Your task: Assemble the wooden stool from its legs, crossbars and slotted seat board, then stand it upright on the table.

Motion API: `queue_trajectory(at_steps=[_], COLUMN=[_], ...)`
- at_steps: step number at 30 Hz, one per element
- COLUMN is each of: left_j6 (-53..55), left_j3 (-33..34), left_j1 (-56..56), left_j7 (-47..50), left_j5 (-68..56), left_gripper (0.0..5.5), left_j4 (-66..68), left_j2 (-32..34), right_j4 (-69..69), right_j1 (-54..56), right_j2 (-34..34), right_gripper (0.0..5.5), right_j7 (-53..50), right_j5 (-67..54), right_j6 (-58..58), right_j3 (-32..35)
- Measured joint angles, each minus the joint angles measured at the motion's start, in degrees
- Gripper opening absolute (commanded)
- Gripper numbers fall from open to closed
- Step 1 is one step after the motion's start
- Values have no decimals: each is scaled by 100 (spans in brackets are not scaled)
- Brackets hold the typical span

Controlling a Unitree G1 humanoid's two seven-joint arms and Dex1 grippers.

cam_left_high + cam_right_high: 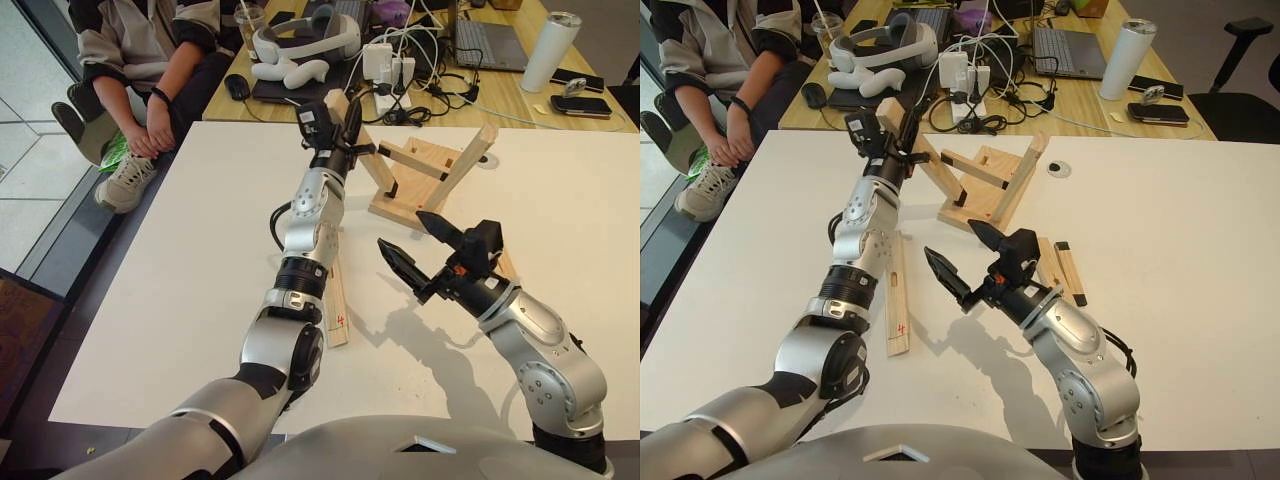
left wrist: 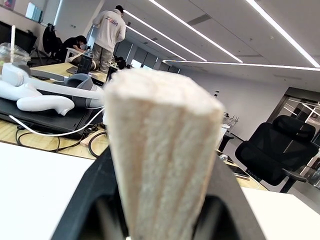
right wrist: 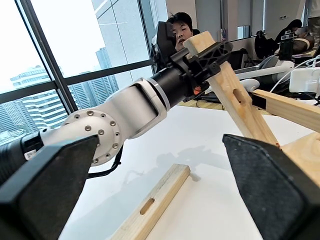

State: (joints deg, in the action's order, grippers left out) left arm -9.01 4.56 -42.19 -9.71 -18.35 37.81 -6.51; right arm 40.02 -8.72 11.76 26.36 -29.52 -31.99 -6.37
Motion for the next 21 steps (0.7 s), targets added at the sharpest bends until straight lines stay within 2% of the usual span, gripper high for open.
queue_trajectory(at_steps=[10, 21], left_j6=[-136, 85], left_j3=[241, 231], left_j1=[-217, 11], left_j7=[-193, -231], left_j5=[97, 63], left_gripper=[101, 101], left_j4=[366, 27], left_j2=[159, -13], right_j4=[3, 20], right_j1=[8, -61], right_j2=[175, 244], right_gripper=[463, 463], right_j7=[36, -114], right_j5=[-639, -716], right_j6=[-146, -89], right_j3=[96, 64])
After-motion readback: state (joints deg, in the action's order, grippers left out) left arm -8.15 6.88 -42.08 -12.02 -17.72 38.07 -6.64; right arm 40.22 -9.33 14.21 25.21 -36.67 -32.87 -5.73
